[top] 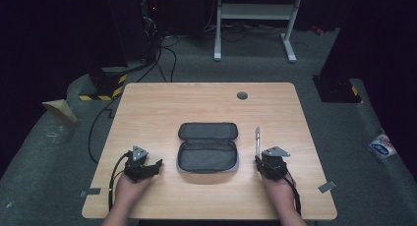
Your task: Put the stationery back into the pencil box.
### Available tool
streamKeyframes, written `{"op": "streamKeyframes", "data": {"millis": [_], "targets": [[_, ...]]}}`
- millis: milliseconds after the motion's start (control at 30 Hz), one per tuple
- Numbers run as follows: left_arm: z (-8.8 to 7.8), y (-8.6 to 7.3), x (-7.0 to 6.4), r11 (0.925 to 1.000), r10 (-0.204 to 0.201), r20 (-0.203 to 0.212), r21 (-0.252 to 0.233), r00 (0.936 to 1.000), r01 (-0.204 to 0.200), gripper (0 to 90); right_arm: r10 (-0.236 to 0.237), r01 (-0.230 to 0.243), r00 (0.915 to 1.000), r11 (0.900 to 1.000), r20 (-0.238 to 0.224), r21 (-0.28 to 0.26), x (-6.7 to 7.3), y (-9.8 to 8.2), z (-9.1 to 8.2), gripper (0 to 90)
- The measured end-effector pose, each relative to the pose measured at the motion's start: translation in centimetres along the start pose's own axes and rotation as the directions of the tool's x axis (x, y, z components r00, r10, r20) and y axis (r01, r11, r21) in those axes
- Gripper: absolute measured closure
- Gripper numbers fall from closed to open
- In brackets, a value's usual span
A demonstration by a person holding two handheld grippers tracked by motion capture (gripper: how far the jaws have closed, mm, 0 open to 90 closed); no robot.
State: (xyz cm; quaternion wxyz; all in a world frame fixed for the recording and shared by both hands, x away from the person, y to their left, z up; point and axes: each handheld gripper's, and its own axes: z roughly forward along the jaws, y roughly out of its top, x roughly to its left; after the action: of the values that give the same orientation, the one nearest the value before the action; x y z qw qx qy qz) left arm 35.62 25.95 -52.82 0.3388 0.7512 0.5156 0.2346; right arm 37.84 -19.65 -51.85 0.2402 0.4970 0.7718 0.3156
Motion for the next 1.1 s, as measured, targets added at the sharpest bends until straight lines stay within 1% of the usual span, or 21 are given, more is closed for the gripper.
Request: {"op": "streamKeyframes", "data": {"millis": [100, 133, 300, 500, 600, 633, 700, 767, 800, 900, 967, 1000, 1100], "targets": [[0.0, 0.0, 0.0, 1.0, 0.0, 0.0, 0.0, 1.0, 0.0, 29.5, 0.004, -0.004, 1.0, 1.0, 0.006, -0.006, -0.7, -0.2, -0.2, 69.9], [0.0, 0.0, 0.0, 1.0, 0.002, -0.001, 0.0, 1.0, -0.002, 29.5, 0.012, -0.012, 0.9999, 1.0, 0.009, -0.003, -0.8, -0.3, -0.3, 70.0], [0.0, 0.0, 0.0, 1.0, 0.0, 0.0, 0.0, 1.0, 0.0, 29.5, 0.018, -0.018, 0.9997, 1.0, 0.017, -0.001, -1.8, -0.5, -0.4, 70.9], [0.0, 0.0, 0.0, 1.0, 0.002, -0.001, 0.0, 1.0, -0.002, 29.5, 0.041, -0.042, 0.9986, 0.999, 0.033, 0.01, -3.0, -0.6, -0.6, 70.8], [0.0, 0.0, 0.0, 1.0, 0.003, -0.001, 0.0, 1.0, -0.003, 29.5, 0.042, -0.042, 0.9987, 0.999, 0.03, 0.016, -3.5, -0.7, -0.7, 70.5], [0.0, 0.0, 0.0, 1.0, 0.002, -0.001, 0.0, 1.0, -0.002, 29.5, 0.042, -0.042, 0.9987, 0.999, 0.028, 0.019, -3.5, -0.7, -0.7, 69.9], [0.0, 0.0, 0.0, 1.0, 0.002, -0.001, 0.0, 1.0, -0.002, 29.5, 0.034, -0.034, 0.9993, 0.999, 0.015, 0.011, -3.4, -0.6, -1.0, 68.2], [0.0, 0.0, 0.0, 1.0, 0.002, -0.001, 0.0, 1.0, -0.002, 29.5, 0.043, -0.043, 0.999, 0.999, -0.009, 0.002, -3.4, -0.4, -1.2, 65.3], [0.0, 0.0, 0.0, 1.0, 0.002, -0.001, 0.0, 1.0, -0.002, 29.5, 0.039, -0.039, 0.999, 0.999, -0.022, 0.004, -3.4, -0.2, -1.2, 63.9], [0.0, 0.0, 0.0, 1.0, 0.002, -0.001, 0.0, 1.0, -0.002, 29.5, 0.034, -0.034, 0.9987, 0.999, -0.039, 0.002, -3.5, 0.2, -1.3, 60.9], [0.0, 0.0, 0.0, 1.0, 0.001, -0.001, 0.0, 1.0, -0.001, 29.5, 0.025, -0.026, 0.9985, 1.0, -0.048, -0.006, -3.6, 0.6, -1.2, 59.6], [0.0, 0.0, 0.0, 1.0, 0.002, -0.001, 0.0, 1.0, -0.002, 29.5, 0.025, -0.025, 0.9978, 1.0, -0.061, -0.001, -3.7, 0.8, -1.0, 59.0], [0.0, 0.0, 0.0, 1.0, 0.002, -0.001, 0.0, 1.0, -0.002, 29.5, 0.024, -0.023, 0.9966, 1.0, -0.079, 0.011, -3.8, 1.4, -0.5, 56.2]]}}
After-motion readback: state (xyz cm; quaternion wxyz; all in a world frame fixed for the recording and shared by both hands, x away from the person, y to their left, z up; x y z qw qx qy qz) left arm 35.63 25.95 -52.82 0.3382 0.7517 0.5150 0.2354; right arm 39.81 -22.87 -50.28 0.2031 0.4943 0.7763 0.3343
